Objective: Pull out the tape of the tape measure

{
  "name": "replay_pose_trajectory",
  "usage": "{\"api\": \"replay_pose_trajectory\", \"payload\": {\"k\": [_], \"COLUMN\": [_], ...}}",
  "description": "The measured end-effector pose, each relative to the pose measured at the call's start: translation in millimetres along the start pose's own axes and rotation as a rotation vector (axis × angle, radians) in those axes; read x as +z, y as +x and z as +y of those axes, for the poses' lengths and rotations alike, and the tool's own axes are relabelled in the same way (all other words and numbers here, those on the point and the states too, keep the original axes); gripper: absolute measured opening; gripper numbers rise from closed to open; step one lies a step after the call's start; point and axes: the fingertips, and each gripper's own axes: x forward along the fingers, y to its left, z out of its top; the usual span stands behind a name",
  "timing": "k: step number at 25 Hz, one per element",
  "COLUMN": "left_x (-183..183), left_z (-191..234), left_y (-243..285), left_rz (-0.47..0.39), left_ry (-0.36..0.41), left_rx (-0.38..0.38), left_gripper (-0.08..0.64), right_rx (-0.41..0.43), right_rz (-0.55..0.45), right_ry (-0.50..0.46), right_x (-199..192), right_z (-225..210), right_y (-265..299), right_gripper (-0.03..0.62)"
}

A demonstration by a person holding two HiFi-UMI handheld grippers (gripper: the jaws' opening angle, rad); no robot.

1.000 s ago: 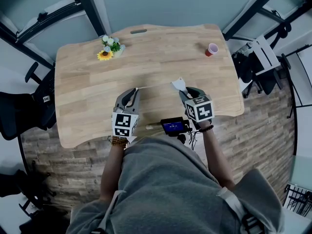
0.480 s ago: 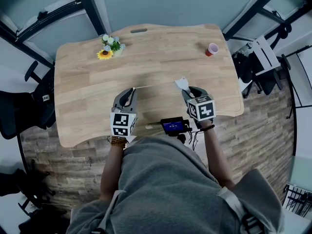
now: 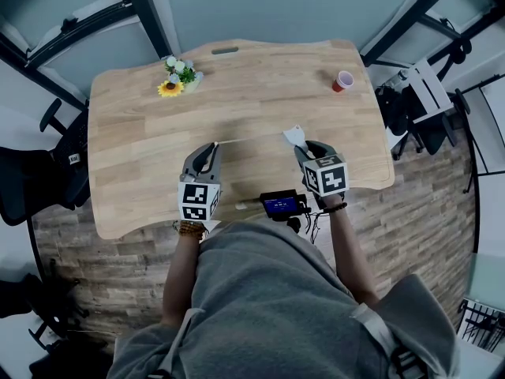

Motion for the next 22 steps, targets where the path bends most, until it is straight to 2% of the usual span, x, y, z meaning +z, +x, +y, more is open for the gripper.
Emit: {"api": "replay_pose_trajectory", "payload": {"k": [10, 17, 22], "left_x": [13.2, 3.3, 2.1], "left_z": [-1.3, 7.1, 9.5], "left_y": [-0.8, -3.5, -4.2], "left_rz": [-0.008, 0.004, 0.007], "left_ry": [0.031, -0.019, -0.024], "left_rx": [0.006, 0.022, 0.028], "left_gripper": [0.037, 0.038, 0.037], "right_rx": [-0.030, -0.046, -0.044], "right_rz": [-0.001, -0.003, -0.002], "right_ry": [0.020, 0.032, 0.033], "right_x": [-0.9, -4.1, -4.1], "right_z": [-11.8, -19.8, -18.1], "right_y": [-3.5, -7.1, -5.0], "right_gripper": [0.132, 0.132, 0.132]}}
